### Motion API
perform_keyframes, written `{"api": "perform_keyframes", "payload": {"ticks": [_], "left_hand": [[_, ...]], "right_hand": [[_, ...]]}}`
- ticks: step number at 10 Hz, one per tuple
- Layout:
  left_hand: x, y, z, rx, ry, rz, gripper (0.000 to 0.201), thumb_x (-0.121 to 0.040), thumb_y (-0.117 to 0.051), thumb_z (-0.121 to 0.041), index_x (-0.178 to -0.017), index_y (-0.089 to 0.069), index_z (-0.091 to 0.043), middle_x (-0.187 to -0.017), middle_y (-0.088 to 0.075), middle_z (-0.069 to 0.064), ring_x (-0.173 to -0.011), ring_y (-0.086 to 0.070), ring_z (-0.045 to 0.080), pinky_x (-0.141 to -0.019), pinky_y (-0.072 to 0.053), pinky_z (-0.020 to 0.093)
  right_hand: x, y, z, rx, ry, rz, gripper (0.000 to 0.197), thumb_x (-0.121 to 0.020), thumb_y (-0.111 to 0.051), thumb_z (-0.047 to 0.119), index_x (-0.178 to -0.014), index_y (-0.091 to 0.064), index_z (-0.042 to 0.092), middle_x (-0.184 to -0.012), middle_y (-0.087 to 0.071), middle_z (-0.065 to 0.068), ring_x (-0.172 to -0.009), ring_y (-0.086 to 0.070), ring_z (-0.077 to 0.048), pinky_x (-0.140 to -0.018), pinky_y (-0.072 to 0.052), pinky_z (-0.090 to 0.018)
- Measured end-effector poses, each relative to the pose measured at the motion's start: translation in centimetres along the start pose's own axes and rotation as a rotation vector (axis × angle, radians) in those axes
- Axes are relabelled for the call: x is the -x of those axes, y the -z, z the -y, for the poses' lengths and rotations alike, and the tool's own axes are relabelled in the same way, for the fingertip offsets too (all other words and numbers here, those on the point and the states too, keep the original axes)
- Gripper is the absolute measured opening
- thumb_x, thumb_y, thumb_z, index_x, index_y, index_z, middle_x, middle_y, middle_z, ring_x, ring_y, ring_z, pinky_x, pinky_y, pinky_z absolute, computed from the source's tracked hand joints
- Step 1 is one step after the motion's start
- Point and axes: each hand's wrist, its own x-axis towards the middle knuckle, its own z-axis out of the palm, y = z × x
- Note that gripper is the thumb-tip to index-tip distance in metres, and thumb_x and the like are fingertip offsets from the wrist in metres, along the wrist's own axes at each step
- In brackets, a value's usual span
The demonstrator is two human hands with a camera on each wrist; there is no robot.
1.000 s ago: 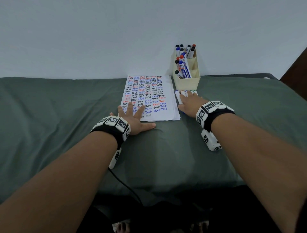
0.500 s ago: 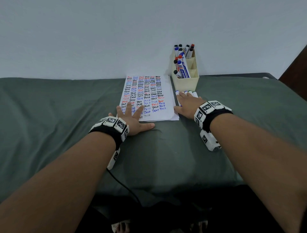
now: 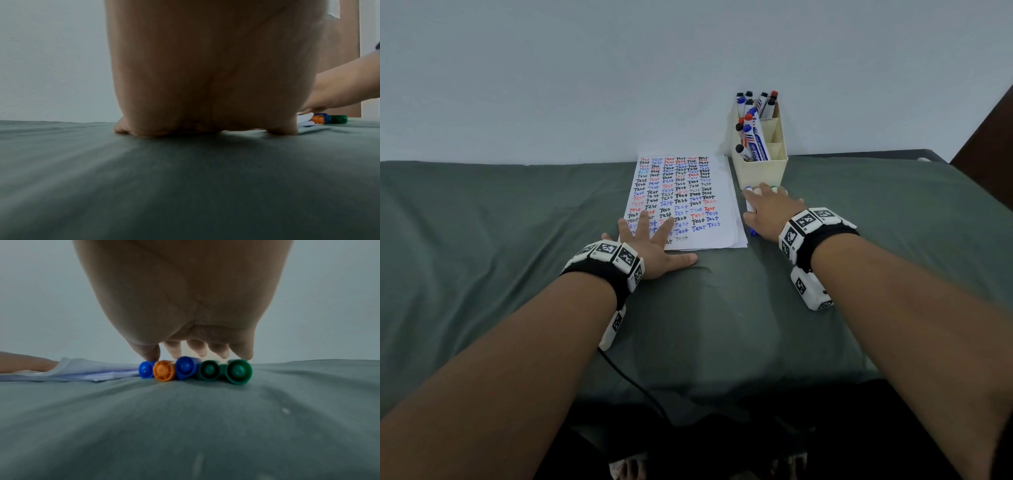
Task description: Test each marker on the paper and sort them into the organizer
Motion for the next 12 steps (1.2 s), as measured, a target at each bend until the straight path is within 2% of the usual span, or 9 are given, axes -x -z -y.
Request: {"api": "perform_keyframes", "payload": {"ticks": [1,2,3,5,7,8,9,10,12], "left_hand": [[0.0,0.0,0.0,-0.003,0.002,0.002,0.108,-0.061,-0.024,-0.105,-0.149,0.016,-0.058,-0.163,0.029,-0.007,-0.15,0.022,0.04,-0.116,0.004,0.07],[0.0,0.1,0.0,-0.006,0.004,0.004,0.108,-0.061,-0.024,-0.105,-0.149,0.016,-0.057,-0.163,0.03,-0.007,-0.15,0.022,0.04,-0.116,0.004,0.07],[0.1,0.1,-0.1,-0.007,0.004,0.005,0.108,-0.062,-0.025,-0.104,-0.15,0.016,-0.057,-0.163,0.03,-0.006,-0.15,0.022,0.04,-0.116,0.004,0.07],[0.1,0.1,-0.1,-0.002,0.007,0.007,0.108,-0.062,-0.026,-0.104,-0.15,0.016,-0.057,-0.163,0.03,-0.006,-0.15,0.022,0.04,-0.116,0.004,0.07],[-0.3,0.0,0.0,-0.012,0.002,0.001,0.109,-0.06,-0.025,-0.105,-0.149,0.016,-0.058,-0.163,0.03,-0.007,-0.15,0.022,0.04,-0.115,0.005,0.07],[-0.4,-0.1,0.1,-0.006,0.002,0.001,0.109,-0.059,-0.025,-0.106,-0.148,0.016,-0.059,-0.163,0.03,-0.007,-0.15,0.022,0.04,-0.115,0.005,0.07],[-0.5,-0.2,0.1,-0.004,0.002,-0.005,0.109,-0.058,-0.025,-0.106,-0.148,0.016,-0.059,-0.163,0.03,-0.007,-0.15,0.022,0.039,-0.115,0.005,0.069],[-0.5,-0.2,0.3,-0.004,0.001,0.006,0.109,-0.059,-0.026,-0.106,-0.148,0.016,-0.059,-0.163,0.03,-0.007,-0.15,0.023,0.039,-0.115,0.006,0.069],[-0.5,-0.1,0.4,0.042,0.004,-0.054,0.111,-0.056,-0.023,-0.106,-0.148,0.018,-0.059,-0.161,0.033,-0.008,-0.147,0.029,0.04,-0.115,0.008,0.069]], "right_hand": [[0.0,-0.1,-0.1,0.003,-0.023,0.013,0.052,-0.104,-0.035,0.039,-0.154,-0.027,0.027,-0.155,-0.029,-0.007,-0.139,-0.031,-0.04,-0.109,-0.035,-0.06],[0.3,0.2,0.1,-0.045,-0.062,-0.021,0.049,-0.103,-0.037,0.037,-0.151,-0.033,0.023,-0.151,-0.034,-0.011,-0.135,-0.035,-0.04,-0.108,-0.034,-0.05],[0.6,0.3,0.4,0.014,-0.042,-0.044,0.039,-0.105,-0.036,0.028,-0.14,-0.041,0.012,-0.138,-0.047,-0.013,-0.127,-0.041,-0.034,-0.105,-0.032,-0.042],[0.2,0.6,0.3,0.02,-0.008,-0.025,0.035,-0.103,-0.038,0.026,-0.133,-0.044,0.01,-0.136,-0.047,-0.014,-0.124,-0.041,-0.034,-0.1,-0.032,-0.041],[-1.1,0.3,-0.7,-0.012,-0.017,0.02,0.044,-0.1,-0.042,0.038,-0.138,-0.042,0.015,-0.146,-0.037,-0.01,-0.131,-0.035,-0.04,-0.092,-0.039,-0.043],[-1.4,0.3,-0.5,-0.008,-0.027,0.021,0.045,-0.099,-0.042,0.037,-0.138,-0.042,0.014,-0.147,-0.037,-0.01,-0.132,-0.035,-0.041,-0.088,-0.035,-0.04],[-1.6,0.1,-0.6,-0.005,-0.036,0.016,0.047,-0.1,-0.041,0.038,-0.142,-0.04,0.016,-0.15,-0.037,-0.009,-0.133,-0.036,-0.041,-0.095,-0.038,-0.044],[-1.0,0.4,-0.7,-0.043,-0.035,-0.002,0.051,-0.101,-0.04,0.04,-0.148,-0.038,0.021,-0.154,-0.035,-0.006,-0.137,-0.035,-0.038,-0.106,-0.036,-0.052],[1.0,0.3,-1.3,-0.159,0.061,-0.017,0.061,-0.104,-0.039,0.039,-0.159,-0.021,0.024,-0.164,-0.023,-0.006,-0.151,-0.016,-0.033,-0.116,-0.028,-0.059]]}}
